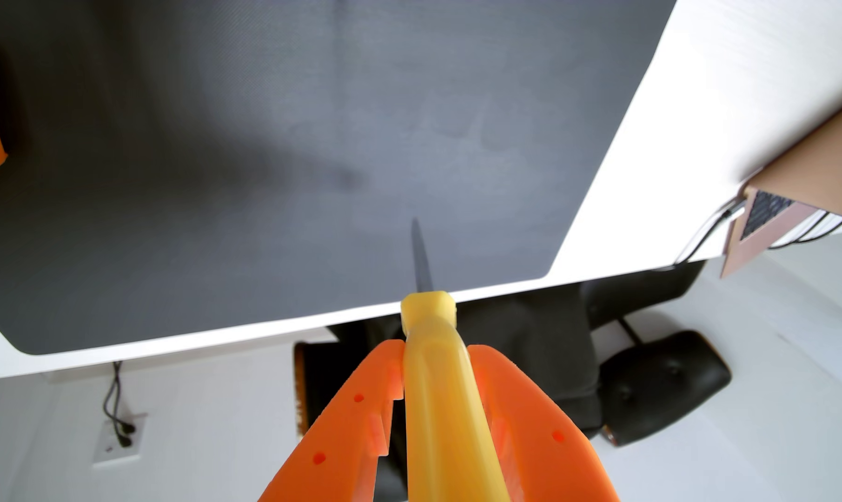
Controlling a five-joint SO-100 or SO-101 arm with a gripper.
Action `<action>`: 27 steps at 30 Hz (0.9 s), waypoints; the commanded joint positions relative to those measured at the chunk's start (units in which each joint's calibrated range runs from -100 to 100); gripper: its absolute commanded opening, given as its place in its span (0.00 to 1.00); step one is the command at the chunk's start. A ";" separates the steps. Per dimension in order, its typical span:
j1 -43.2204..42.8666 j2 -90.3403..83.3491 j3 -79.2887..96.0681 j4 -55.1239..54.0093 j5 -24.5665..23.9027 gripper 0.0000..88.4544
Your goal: Grab the yellow screwdriver
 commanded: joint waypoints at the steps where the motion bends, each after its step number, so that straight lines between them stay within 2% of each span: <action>1: 0.46 -1.40 -1.92 -0.40 -0.20 0.01; 27: 0.46 -1.83 -2.10 -0.40 -0.26 0.01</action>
